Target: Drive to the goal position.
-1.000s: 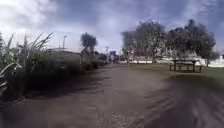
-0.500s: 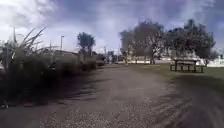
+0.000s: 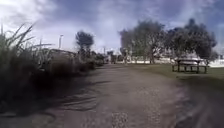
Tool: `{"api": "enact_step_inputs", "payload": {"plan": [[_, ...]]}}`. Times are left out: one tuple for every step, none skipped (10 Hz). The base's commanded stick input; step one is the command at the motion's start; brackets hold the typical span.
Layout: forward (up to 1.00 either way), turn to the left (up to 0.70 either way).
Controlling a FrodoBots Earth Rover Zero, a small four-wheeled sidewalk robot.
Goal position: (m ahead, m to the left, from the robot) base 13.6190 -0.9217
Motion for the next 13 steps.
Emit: {"api": "enact_step_inputs", "payload": {"plan": [[0.69,-0.12],[0.69,-0.11],[0.69,-0.1],[0.69,-0.1],[0.69,-0.1],[0.69,-0.1],[0.69,-0.1],[0.69,-0.1],[0.69,-0.09],[0.69,-0.08],[0.69,-0.03],[0.68,-0.01],[0.68,0.0]]}}
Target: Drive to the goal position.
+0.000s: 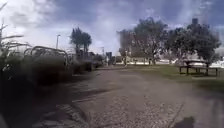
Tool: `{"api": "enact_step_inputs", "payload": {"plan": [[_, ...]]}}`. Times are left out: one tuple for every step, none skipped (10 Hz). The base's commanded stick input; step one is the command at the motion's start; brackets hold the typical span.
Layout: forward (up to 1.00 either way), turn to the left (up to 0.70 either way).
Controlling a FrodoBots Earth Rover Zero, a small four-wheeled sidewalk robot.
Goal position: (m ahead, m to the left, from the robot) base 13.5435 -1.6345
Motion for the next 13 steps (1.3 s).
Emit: {"api": "enact_step_inputs", "payload": {"plan": [[0.67,0.0],[0.67,0.0],[0.67,0.0],[0.67,0.0],[0.67,0.0],[0.66,0.0],[0.66,0.0],[0.66,0.0],[0.66,0.0],[0.67,-0.02],[0.66,-0.03],[0.66,-0.04],[0.66,-0.07]]}}
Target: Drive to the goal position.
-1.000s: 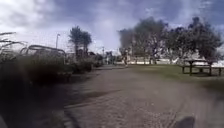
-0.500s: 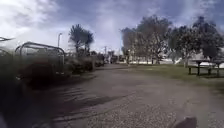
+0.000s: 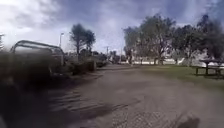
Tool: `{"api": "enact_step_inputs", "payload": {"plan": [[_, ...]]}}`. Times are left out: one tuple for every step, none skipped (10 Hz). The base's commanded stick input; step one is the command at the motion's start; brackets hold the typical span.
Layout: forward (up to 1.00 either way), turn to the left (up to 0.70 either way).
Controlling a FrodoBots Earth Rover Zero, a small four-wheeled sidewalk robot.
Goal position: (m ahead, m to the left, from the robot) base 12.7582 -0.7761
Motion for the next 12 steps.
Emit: {"api": "enact_step_inputs", "payload": {"plan": [[0.66,-0.06],[0.66,-0.05],[0.66,-0.04],[0.67,-0.03],[0.67,-0.03],[0.66,-0.03],[0.66,-0.03],[0.67,-0.03],[0.66,-0.03],[0.66,-0.03],[0.67,-0.03],[0.67,-0.03]]}}
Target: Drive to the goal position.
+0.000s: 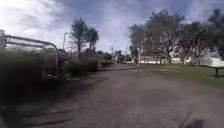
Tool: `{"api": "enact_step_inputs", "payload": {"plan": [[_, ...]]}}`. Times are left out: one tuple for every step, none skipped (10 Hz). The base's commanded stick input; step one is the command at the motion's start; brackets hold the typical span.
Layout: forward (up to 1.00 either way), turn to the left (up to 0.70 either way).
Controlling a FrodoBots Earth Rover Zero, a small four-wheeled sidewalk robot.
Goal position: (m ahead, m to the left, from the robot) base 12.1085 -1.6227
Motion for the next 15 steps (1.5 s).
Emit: {"api": "enact_step_inputs", "payload": {"plan": [[0.67,-0.02],[0.66,-0.02],[0.67,-0.02],[0.67,-0.02],[0.66,-0.01],[0.67,0.0],[0.67,0.0],[0.67,-0.01],[0.67,-0.02],[0.67,-0.02],[0.66,-0.02],[0.66,-0.02],[0.67,-0.02],[0.67,-0.02],[0.67,-0.03]]}}
